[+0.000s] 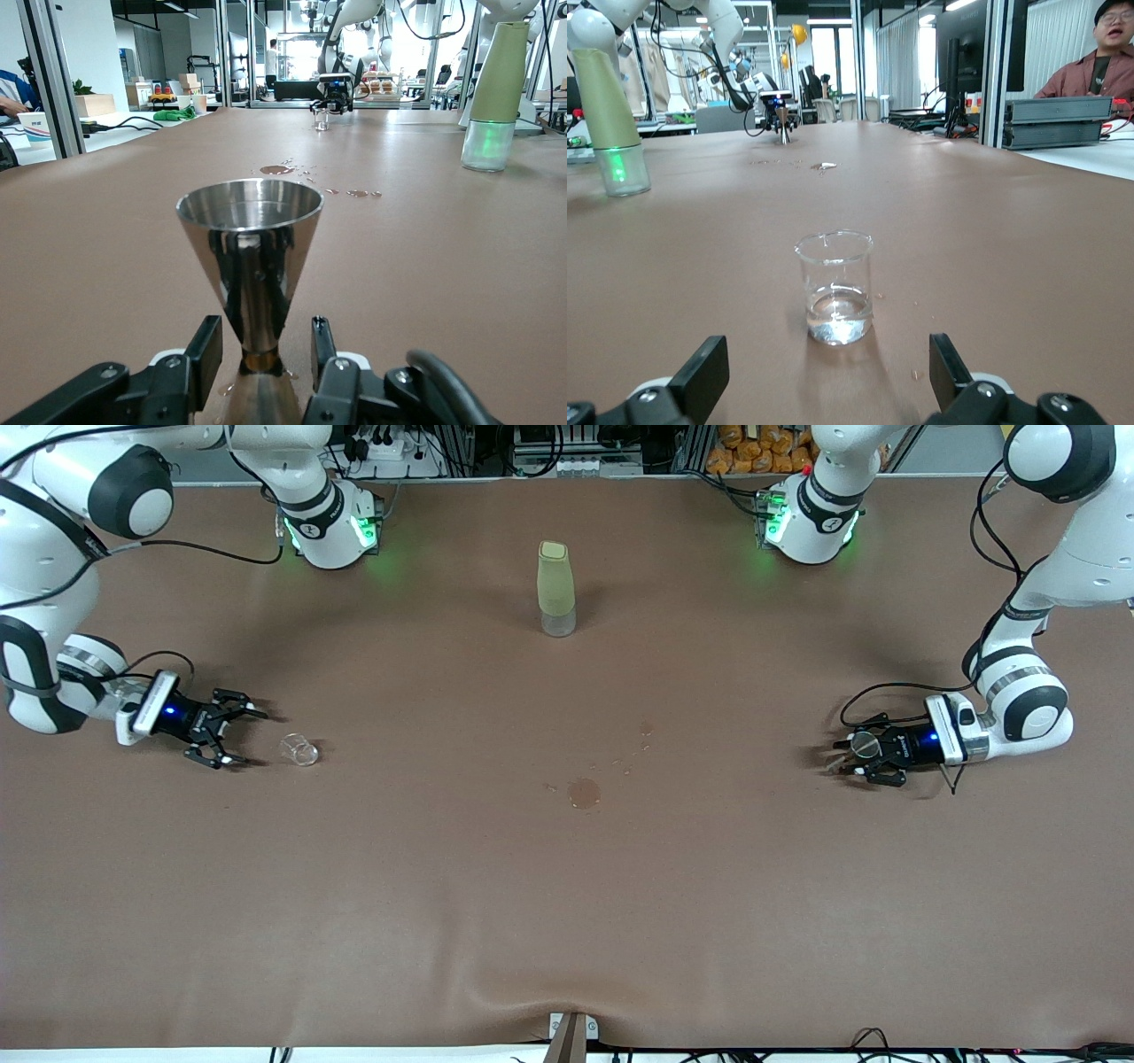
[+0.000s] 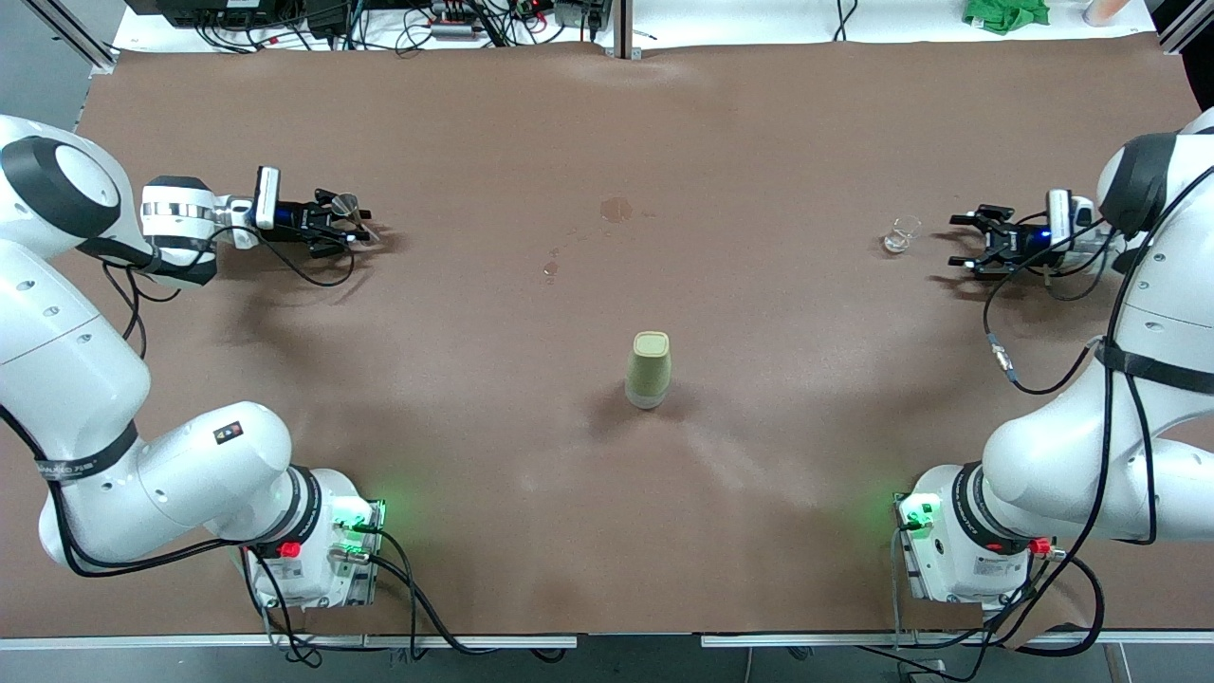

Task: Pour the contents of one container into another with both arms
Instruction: 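Grasp the clear glass beaker with the right gripper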

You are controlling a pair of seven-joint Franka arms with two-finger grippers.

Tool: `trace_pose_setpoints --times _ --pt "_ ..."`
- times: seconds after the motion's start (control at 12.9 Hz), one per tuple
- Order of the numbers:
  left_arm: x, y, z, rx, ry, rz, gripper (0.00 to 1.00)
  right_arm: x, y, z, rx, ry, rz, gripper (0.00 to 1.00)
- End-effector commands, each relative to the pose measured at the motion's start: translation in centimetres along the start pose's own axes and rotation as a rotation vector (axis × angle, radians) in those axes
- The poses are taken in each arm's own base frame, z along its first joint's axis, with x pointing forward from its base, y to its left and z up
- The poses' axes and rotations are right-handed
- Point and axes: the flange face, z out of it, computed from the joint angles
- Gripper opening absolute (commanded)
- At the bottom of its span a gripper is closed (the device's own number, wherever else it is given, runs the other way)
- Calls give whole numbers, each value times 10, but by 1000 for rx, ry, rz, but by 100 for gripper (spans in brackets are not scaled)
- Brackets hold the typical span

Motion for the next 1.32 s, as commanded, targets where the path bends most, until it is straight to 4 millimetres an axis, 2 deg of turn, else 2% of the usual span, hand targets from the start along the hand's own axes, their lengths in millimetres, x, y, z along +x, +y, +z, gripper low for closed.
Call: trace_pose_setpoints --times 0.0,0.39,0.54,0.7,0.86,1.01,1.24 --pt "-1 -6 -4 22 23 47 42 -20 -7 21 -24 54 -315 100" --pt "0 -6 -4 21 25 47 34 -25 -2 61 -36 96 -344 100" --pt "0 -6 -3 18 32 47 31 -27 0 70 -30 83 -353 100" --pt "1 -5 -3 13 43 42 21 -28 2 75 -40 77 -372 100" --pt "3 -7 -4 13 41 48 18 -28 3 90 -32 81 -382 100" --pt "3 -8 -4 8 39 49 0 -28 5 104 -37 92 -386 100" --pt "13 -17 -1 -10 51 66 0 -28 6 111 -38 90 -384 100"
